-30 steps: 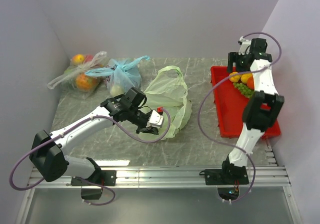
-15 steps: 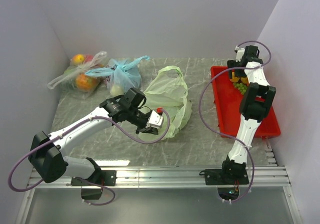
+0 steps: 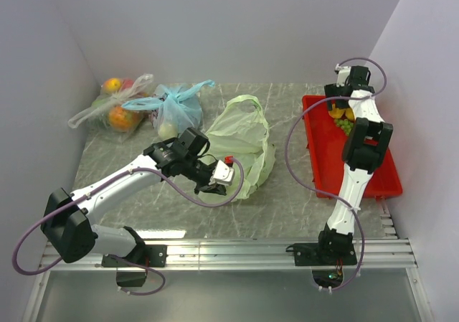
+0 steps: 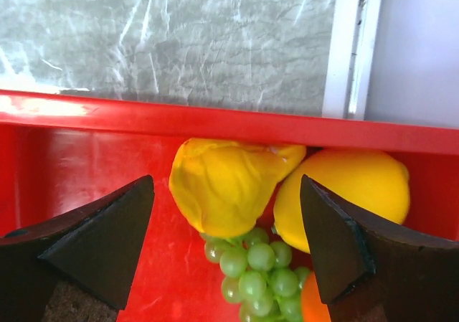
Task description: Place the fake fruits into the plastic bag and tie a complex knot
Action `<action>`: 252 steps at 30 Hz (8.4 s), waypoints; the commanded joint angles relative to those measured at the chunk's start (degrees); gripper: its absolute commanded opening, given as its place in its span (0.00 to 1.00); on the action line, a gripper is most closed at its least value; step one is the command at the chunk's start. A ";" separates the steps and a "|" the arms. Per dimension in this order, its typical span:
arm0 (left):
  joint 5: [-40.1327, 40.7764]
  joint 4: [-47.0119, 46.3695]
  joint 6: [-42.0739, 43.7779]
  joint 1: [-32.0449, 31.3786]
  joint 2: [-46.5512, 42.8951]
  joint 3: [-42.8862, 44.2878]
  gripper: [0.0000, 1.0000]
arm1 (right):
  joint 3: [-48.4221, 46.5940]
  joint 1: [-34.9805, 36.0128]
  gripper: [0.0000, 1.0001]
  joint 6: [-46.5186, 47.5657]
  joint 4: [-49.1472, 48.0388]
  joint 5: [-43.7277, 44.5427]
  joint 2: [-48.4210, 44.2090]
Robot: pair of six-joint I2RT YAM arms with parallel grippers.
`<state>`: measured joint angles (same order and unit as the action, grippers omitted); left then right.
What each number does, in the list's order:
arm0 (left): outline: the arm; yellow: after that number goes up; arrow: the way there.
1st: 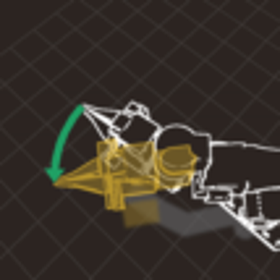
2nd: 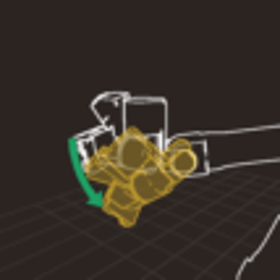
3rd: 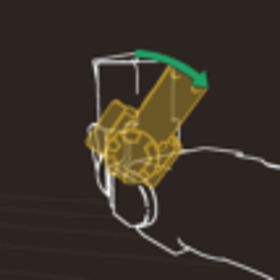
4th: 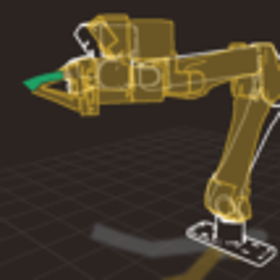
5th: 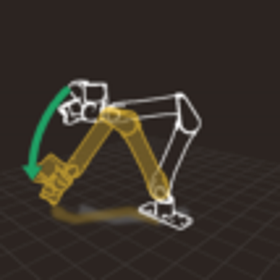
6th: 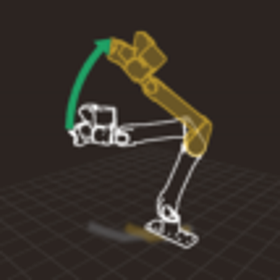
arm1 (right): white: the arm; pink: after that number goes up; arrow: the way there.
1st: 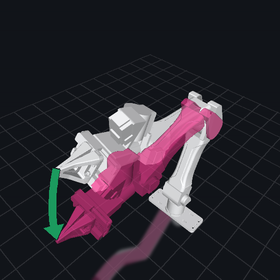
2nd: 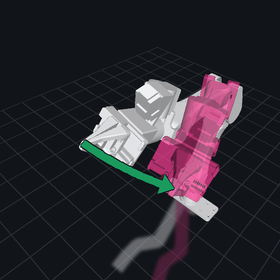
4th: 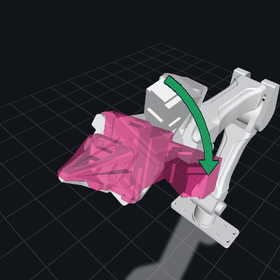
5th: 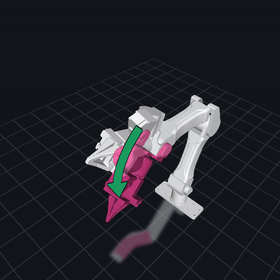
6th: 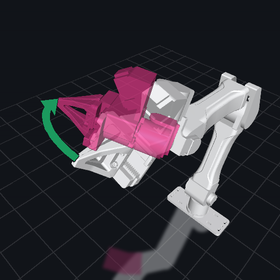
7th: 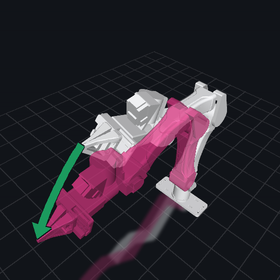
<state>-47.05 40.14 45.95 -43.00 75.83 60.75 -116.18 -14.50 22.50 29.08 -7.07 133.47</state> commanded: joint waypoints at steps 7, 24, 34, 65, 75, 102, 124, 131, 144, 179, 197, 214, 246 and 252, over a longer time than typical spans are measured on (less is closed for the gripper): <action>-0.33 -0.50 -0.25 -0.24 -0.42 -0.11 0.00 | -5.55 0.26 0.83 1.93 5.37 -0.84 6.72; 0.73 -1.20 0.28 -0.24 -1.83 -0.99 0.00 | 6.39 0.35 0.29 -5.54 17.21 -29.82 -24.45; 0.20 -3.05 -0.34 -0.24 -2.71 -2.22 0.00 | 21.42 11.67 0.28 -11.42 24.62 -50.67 -52.24; 0.73 -3.66 -1.30 -0.24 -3.85 -2.92 0.00 | 22.67 23.50 0.97 -16.08 19.17 -38.56 -51.64; 0.55 -4.19 -2.53 -0.24 -4.82 -3.97 0.00 | 6.07 -2.01 0.96 -5.36 21.55 -10.18 -30.39; -1.12 -7.62 -3.33 -0.24 -4.73 -6.96 0.00 | -2.91 -4.57 0.97 -0.88 7.48 22.72 -1.73; 0.29 -6.30 -2.71 -0.24 -3.50 -5.20 0.00 | 8.15 -1.51 0.48 -10.37 17.84 -4.73 -27.89; 0.90 -4.55 -0.69 -0.24 -3.32 -4.41 0.00 | 10.88 13.23 0.48 -16.16 20.94 -27.77 -47.04; 0.55 -5.07 -1.39 -0.24 -5.08 -4.50 0.00 | 35.04 41.38 0.56 -19.43 9.95 -31.63 -53.67; -0.76 -4.90 -2.71 0.72 -2.62 -3.53 0.00 | -0.34 1.50 0.87 -18.19 7.48 19.89 -12.91; -2.44 -4.72 -2.54 2.92 -2.44 -4.33 0.00 | -10.64 0.53 0.93 -31.38 1.68 28.25 4.16; -2.70 -4.46 -2.10 3.36 -1.30 -3.97 0.00 | -12.05 -1.14 1.00 -23.38 1.41 27.64 10.84; -2.52 -3.75 -1.13 4.07 -1.48 -3.54 0.00 | 10.17 -1.41 0.26 -20.31 -0.87 15.25 -11.89; -1.82 -3.14 -1.13 4.07 -1.48 -3.10 0.00 | 13.42 -1.41 0.21 -17.23 2.73 10.77 -21.20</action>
<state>-48.12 35.48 43.88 -39.13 74.74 55.29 -104.09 -16.25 3.05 30.65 6.57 120.70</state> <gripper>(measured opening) 0.011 0.823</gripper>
